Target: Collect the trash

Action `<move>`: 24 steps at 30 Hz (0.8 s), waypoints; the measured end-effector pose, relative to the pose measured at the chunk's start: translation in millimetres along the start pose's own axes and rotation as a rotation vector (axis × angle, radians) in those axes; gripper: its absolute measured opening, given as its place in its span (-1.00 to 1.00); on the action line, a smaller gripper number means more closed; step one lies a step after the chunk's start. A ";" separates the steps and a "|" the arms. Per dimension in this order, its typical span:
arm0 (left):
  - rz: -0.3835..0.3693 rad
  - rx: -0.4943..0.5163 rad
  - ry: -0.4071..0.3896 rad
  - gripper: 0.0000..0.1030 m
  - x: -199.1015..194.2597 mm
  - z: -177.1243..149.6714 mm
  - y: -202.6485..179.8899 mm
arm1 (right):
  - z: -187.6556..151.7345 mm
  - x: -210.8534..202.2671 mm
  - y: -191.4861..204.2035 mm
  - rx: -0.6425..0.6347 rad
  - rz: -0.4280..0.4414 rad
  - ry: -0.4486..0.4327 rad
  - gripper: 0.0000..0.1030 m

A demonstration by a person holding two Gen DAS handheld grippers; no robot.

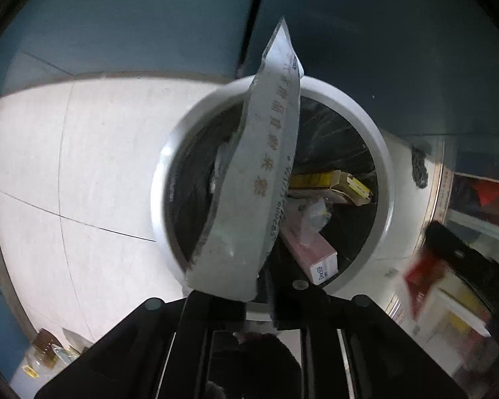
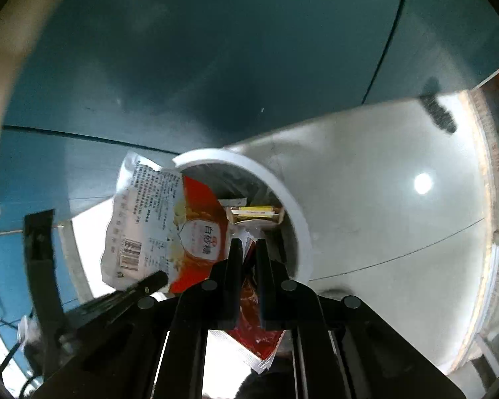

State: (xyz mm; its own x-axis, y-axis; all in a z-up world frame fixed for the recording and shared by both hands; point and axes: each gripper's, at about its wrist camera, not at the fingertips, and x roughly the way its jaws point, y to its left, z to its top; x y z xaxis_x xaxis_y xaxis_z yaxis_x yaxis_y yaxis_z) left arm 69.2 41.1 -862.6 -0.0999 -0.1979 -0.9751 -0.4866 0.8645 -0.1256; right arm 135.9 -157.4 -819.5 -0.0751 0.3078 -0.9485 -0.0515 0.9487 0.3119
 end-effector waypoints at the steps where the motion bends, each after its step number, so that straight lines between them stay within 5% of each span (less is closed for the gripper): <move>1: 0.000 -0.001 -0.006 -0.51 -4.1 -3.5 2.9 | 0.4 4.0 0.9 0.004 0.004 0.009 -0.82; 2: 0.005 0.002 -0.019 -0.33 -8.6 -6.9 4.3 | 2.6 11.2 0.2 0.013 0.014 0.029 -0.82; 4: 0.026 0.000 -0.057 0.65 -19.5 -14.0 9.0 | 4.9 21.0 -2.3 0.022 0.021 0.053 -0.77; 6: 0.025 -0.009 -0.076 0.69 -26.9 -18.4 21.8 | 6.2 24.9 -4.7 0.024 0.018 0.056 -0.61; 9: 0.047 -0.016 -0.076 0.90 -38.5 -26.1 28.4 | 4.8 17.5 -4.7 0.021 0.022 0.041 0.00; 11: 0.071 -0.008 -0.087 0.93 -46.5 -31.9 27.5 | 0.6 9.4 -4.5 0.012 0.025 0.033 0.13; 15: 0.129 0.031 -0.137 0.93 -83.5 -57.8 19.0 | -13.0 -26.1 6.0 -0.057 -0.047 0.026 0.88; 19: 0.194 0.063 -0.216 0.93 -147.4 -85.5 2.6 | -33.3 -84.6 24.3 -0.158 -0.132 -0.008 0.96; 24: 0.181 0.054 -0.276 0.93 -237.1 -111.9 -10.1 | -63.2 -176.1 47.7 -0.250 -0.180 -0.037 1.00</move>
State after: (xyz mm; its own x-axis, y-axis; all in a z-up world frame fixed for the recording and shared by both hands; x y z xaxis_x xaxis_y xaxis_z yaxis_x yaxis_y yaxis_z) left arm 0.7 27.5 -609.7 0.0620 0.0876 -0.9942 -0.4351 0.8989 0.0521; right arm 83.7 -170.9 -634.0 -0.0067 0.1434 -0.9896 -0.3044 0.9424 0.1386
